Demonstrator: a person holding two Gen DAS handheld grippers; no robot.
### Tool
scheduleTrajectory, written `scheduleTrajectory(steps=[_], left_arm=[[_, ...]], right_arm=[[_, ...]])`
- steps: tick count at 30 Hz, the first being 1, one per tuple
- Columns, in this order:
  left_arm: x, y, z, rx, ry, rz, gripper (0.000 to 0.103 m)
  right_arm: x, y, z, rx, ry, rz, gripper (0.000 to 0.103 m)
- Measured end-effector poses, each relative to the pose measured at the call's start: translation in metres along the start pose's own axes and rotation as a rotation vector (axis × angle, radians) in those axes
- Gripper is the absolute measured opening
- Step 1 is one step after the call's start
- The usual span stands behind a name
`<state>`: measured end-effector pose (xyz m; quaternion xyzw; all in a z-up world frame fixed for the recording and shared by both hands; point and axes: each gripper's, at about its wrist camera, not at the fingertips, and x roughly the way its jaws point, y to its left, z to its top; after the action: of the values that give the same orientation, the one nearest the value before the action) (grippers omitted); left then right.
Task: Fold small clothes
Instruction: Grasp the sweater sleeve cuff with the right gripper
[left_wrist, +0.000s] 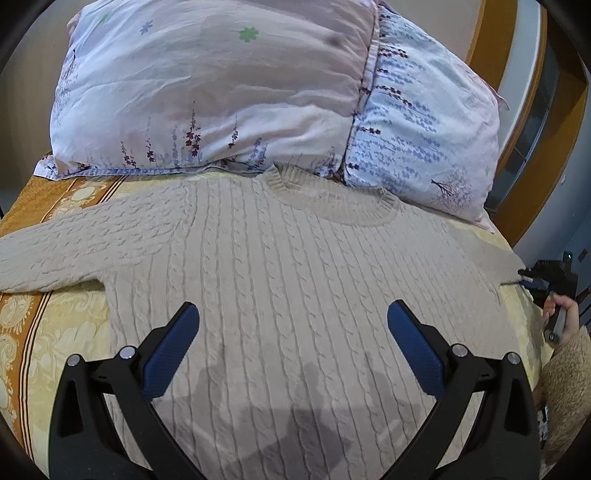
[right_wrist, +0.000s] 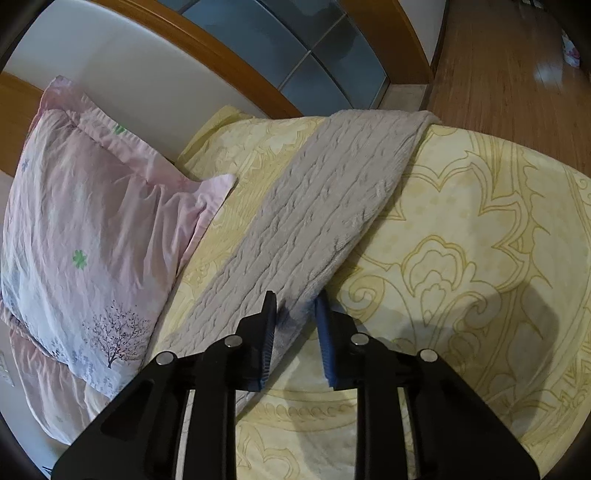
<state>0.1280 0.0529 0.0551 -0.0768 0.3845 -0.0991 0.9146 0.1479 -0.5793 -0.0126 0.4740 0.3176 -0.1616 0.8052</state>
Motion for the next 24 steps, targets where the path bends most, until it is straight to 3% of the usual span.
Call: scheduleTrajectory(steps=[3, 6, 8, 10, 16, 20, 24], left_arm=[[0.003, 0.001, 0.006, -0.004, 0.007, -0.004, 0.101], [0.004, 0.0, 0.012, 0.008, -0.004, -0.011, 0.101], [0.003, 0.003, 0.013, -0.003, -0.029, -0.06, 0.101], [0.002, 0.007, 0.015, -0.031, -0.049, -0.117, 0.101], [0.016, 0.019, 0.025, -0.102, -0.002, -0.127, 0.101], [0.022, 0.027, 0.027, -0.142, 0.005, -0.139, 0.101], [0.032, 0.033, 0.026, -0.215, 0.032, -0.186, 0.101]], right_arm=[[0.001, 0.002, 0.001, -0.023, -0.012, -0.014, 0.012], [-0.001, 0.009, 0.0, -0.071, -0.041, -0.014, 0.01], [-0.007, 0.018, 0.0, -0.109, -0.068, -0.007, 0.01], [-0.016, 0.031, -0.001, -0.155, -0.103, 0.013, 0.009], [-0.045, 0.096, -0.028, -0.341, -0.14, 0.159, 0.009], [-0.049, 0.15, -0.072, -0.478, -0.084, 0.288, 0.009], [-0.034, 0.188, -0.142, -0.595, 0.077, 0.393, 0.009]])
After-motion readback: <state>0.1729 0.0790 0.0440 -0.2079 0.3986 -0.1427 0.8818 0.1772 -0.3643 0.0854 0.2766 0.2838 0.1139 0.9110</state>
